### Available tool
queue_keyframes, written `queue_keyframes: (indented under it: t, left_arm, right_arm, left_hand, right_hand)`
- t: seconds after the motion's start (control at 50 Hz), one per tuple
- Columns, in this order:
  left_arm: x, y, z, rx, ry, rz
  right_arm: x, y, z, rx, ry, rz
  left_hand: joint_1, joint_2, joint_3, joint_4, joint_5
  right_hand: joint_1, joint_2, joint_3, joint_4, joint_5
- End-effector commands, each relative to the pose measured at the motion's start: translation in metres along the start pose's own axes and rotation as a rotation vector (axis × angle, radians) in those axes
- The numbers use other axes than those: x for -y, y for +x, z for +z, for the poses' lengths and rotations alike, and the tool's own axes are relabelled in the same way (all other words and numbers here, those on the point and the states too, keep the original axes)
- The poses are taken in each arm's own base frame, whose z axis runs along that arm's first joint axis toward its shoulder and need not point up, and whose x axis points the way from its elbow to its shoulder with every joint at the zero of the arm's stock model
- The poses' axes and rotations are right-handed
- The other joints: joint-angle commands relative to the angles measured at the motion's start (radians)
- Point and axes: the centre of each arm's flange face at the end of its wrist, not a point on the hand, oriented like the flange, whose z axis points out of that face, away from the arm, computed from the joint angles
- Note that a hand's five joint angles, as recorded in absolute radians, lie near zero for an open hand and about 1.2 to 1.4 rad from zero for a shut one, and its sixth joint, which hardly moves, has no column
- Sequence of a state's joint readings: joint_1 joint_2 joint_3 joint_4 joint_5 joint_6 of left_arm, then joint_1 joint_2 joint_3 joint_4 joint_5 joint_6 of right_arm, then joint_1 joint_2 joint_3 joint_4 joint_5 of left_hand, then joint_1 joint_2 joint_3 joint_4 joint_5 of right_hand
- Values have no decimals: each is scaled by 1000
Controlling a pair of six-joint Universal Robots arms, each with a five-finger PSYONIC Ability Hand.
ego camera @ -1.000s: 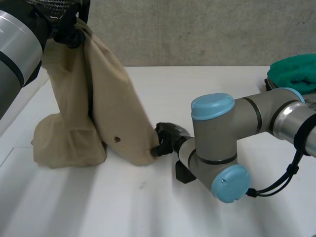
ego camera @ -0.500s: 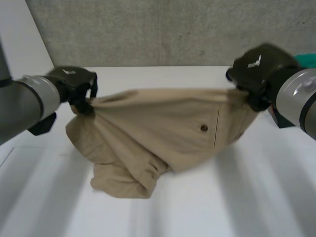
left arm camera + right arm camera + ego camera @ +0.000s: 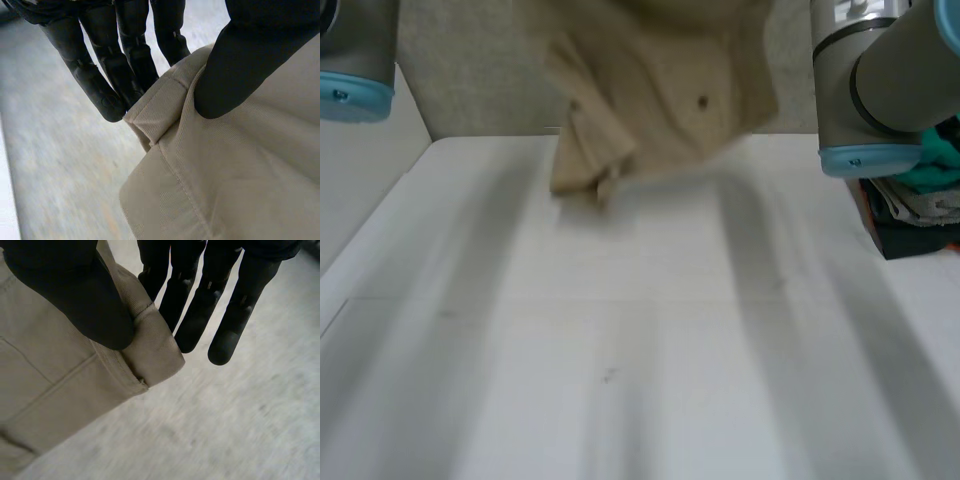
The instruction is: Fold the laundry.
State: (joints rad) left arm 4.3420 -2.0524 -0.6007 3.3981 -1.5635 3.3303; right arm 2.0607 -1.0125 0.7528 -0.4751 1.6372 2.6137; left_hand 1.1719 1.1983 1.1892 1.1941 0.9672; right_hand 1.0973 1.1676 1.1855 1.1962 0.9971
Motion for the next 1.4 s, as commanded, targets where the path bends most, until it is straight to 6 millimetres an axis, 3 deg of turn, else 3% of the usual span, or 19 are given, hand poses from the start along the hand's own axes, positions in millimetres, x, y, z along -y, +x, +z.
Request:
queue_keyframes:
  t: [0.02,0.1,0.18,0.24,0.26,0.32,0.34,0.4,0.46,0.54,0.56,0.64,0.78,0.84,0.94,1.12,1.34,1.4]
  left_arm:
    - [-25,4,-19,-12,-80,-6]
    - [-60,11,-41,-34,-197,-2]
    - [-101,21,-72,-72,-335,2]
    - [-138,33,-105,-113,-468,-2]
    - [-155,40,-123,-136,-535,-4]
    - [-177,50,-149,-166,-626,6]
    - [-187,54,-165,-188,-682,22]
    - [-198,57,-186,-212,-770,57]
    - [-201,55,-209,-232,-890,116]
    - [-192,50,-230,-260,-1030,177]
    - [-186,48,-235,-275,-1074,197]
    - [-163,44,-239,-316,-1135,245]
    - [-128,38,-232,-346,-1092,259]
    - [-122,36,-230,-355,-1068,260]
    - [-129,38,-229,-375,-1050,253]
    - [-168,51,-240,-516,-1027,282]
    - [-187,67,-257,-603,-1081,273]
    - [-195,70,-258,-600,-1089,280]
  right_arm:
    - [-5,-10,-13,55,-23,14]
    - [-24,-17,-28,99,-116,1]
    - [-57,-27,-57,171,-254,-15]
    - [-91,-41,-94,260,-392,-23]
    - [-110,-49,-116,315,-464,-25]
    - [-135,-61,-149,393,-567,-29]
    - [-148,-66,-168,430,-627,-39]
    - [-162,-68,-189,471,-693,-65]
    - [-165,-66,-205,513,-739,-97]
    - [-155,-60,-220,566,-784,-131]
    - [-150,-57,-221,579,-790,-139]
    - [-140,-48,-225,601,-801,-144]
    - [-138,-42,-237,640,-822,-155]
    - [-141,-42,-243,655,-836,-168]
    - [-149,-42,-245,655,-850,-178]
    - [-155,-35,-239,627,-875,-173]
    - [-156,-39,-242,639,-878,-172]
    - [-154,-40,-242,639,-880,-174]
  left_hand:
    - [224,198,207,202,255]
    - [224,198,207,202,255]
    - [224,198,207,202,255]
    - [224,198,207,202,255]
    - [224,198,207,202,255]
    - [224,198,207,202,255]
    - [224,198,207,202,255]
    - [224,198,207,202,255]
    - [224,198,207,202,255]
    - [-162,-188,-179,-184,-132]
    - [-398,-425,-416,-420,-368]
    - [-717,-743,-734,-739,-687]
    - [-894,-920,-911,-916,-863]
    - [-906,-932,-923,-928,-875]
    - [-885,-912,-902,-907,-855]
    - [-548,-574,-565,-570,-518]
    - [-539,-565,-556,-561,-509]
    - [-401,-427,-418,-423,-371]
  right_hand:
    - [299,229,211,200,225]
    - [299,229,211,200,225]
    - [299,229,211,200,225]
    - [299,229,211,200,225]
    - [299,229,211,200,225]
    - [299,229,211,200,225]
    - [299,229,211,200,225]
    - [299,229,211,200,225]
    - [299,229,211,200,225]
    - [299,229,211,200,225]
    - [299,229,211,200,225]
    - [299,229,211,200,225]
    - [299,229,211,200,225]
    - [299,229,211,200,225]
    - [299,229,211,200,225]
    - [299,229,211,200,225]
    - [299,229,211,200,225]
    - [299,229,211,200,225]
